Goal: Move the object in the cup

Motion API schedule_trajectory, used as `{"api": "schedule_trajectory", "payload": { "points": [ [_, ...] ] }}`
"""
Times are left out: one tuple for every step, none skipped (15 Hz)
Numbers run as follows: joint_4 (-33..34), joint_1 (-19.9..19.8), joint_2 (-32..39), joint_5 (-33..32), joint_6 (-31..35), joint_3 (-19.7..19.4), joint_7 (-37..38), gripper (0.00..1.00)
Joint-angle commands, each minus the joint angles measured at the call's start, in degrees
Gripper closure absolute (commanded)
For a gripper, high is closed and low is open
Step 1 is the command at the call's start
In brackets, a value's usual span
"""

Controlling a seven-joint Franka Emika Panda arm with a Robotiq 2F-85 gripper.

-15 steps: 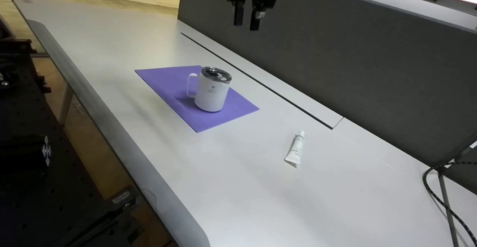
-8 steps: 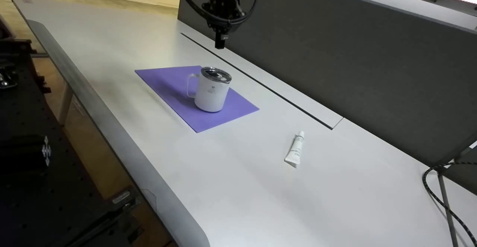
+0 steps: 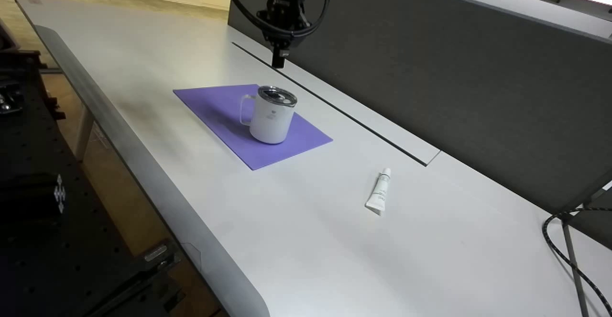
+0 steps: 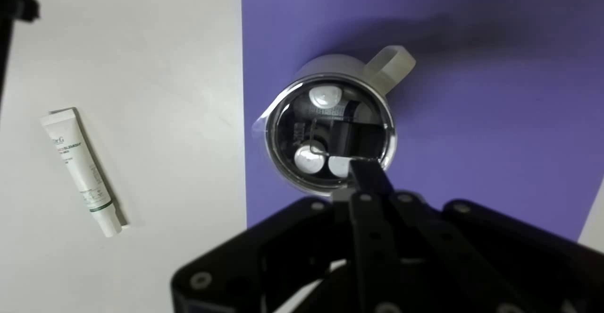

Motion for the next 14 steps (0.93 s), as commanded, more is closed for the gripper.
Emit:
{"api": "schedule_trajectory", "payload": {
  "points": [
    [-0.5, 0.0, 1.5, 1.3, 3.5, -0.6, 0.0, 1.00],
    [-0.3, 0.0, 2.5, 1.0, 4.4, -0.9, 0.4, 1.00],
    [-0.2, -0.1, 3.3, 0.9, 5.1, -1.1, 0.5, 1.00],
    [0.0, -0.1, 4.5, 1.0, 5.4, -1.4, 0.5, 1.00],
    [0.1, -0.1, 5.3, 1.3, 6.0, -1.6, 0.3, 1.00],
    [0.1, 0.1, 6.1, 1.1, 6.4, -1.9, 0.5, 1.00],
    [0.1, 0.1, 6.8, 1.5, 6.9, -2.0, 0.2, 1.00],
    [0.1, 0.1, 7.4, 1.9, 7.4, -2.1, 0.1, 1.00],
    [0.0, 0.1, 7.9, 2.5, 8.4, -2.1, -0.2, 1.00],
    [-0.1, 0.1, 8.3, 3.1, 9.0, -2.1, -0.3, 1.00],
    [-0.2, 0.0, 8.5, 3.7, 9.9, -2.0, -0.5, 1.00],
    [-0.3, -0.1, 8.2, 4.3, 9.9, -1.9, -0.7, 1.00],
    [-0.3, 0.0, 8.3, 4.7, 10.5, -1.9, -0.9, 1.00],
    [-0.3, 0.0, 8.3, 5.2, 10.7, -1.9, -1.2, 1.00]
  ]
}}
